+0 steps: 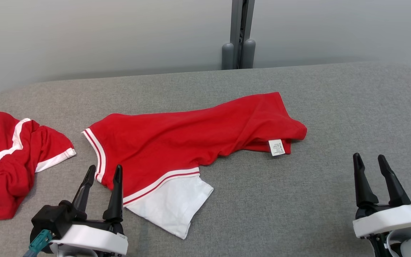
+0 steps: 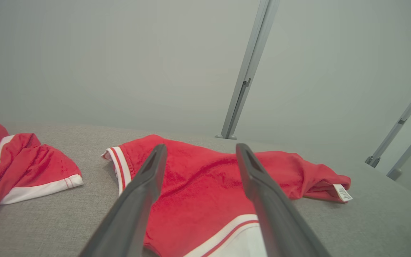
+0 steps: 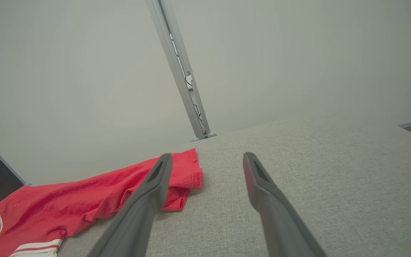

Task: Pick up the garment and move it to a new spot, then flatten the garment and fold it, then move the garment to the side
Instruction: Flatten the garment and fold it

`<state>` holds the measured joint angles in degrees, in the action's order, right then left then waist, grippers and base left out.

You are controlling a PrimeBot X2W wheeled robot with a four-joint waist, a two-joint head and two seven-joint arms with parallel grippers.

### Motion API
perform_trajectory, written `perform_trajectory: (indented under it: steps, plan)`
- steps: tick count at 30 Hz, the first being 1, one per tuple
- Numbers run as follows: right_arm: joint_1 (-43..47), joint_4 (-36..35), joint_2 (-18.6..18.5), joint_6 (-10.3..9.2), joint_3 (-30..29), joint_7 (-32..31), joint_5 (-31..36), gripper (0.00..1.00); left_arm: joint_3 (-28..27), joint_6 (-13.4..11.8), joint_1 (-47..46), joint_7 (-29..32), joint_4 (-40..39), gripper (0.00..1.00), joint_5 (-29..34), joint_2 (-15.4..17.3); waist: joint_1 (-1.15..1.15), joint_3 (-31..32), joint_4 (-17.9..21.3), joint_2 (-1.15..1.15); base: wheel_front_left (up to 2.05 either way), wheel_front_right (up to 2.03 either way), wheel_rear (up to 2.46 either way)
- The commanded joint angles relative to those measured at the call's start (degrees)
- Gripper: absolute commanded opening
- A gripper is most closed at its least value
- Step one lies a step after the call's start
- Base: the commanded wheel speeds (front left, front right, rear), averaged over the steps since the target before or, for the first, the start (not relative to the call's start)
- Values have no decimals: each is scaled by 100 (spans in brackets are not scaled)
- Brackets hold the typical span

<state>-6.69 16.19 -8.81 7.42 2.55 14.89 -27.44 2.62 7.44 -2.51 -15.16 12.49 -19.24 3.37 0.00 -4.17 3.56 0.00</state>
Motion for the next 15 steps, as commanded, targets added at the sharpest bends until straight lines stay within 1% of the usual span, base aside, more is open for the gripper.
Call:
perform_trajectory:
  steps: [1, 3, 8, 12, 13, 15]
  plan:
    - [-65, 49, -9, 14, 21, 19, 43, 100, -11, 7, -13, -16, -12, 100, 32, 27, 0, -5, -10, 0, 0, 0, 0]
    - [-176, 164, -27, 14, 108, 19, 10, 100, -8, 7, -18, -16, -7, 100, 26, 22, 0, -12, -24, 0, 0, 0, 0]
    - [-736, 917, -163, 14, 542, -66, -324, 100, 16, 7, -61, -16, -13, 100, 24, 7, 0, -69, -90, 0, 0, 0, 0]
    - [-1295, 1720, -300, 14, 983, -131, -672, 100, 123, 7, -170, -16, -3, 100, 28, 0, 0, -139, -227, 0, 0, 0, 0]
    - [-1568, 2126, -400, 13, 1214, -132, -806, 100, 186, 7, -198, -16, 14, 100, 21, -2, 0, -169, -307, 0, 0, 0, 0]
    - [-1789, 2510, -436, 14, 1418, -143, -999, 100, 260, 7, -207, -16, 52, 100, 5, -6, 0, -198, -393, 0, 0, 0, 0]
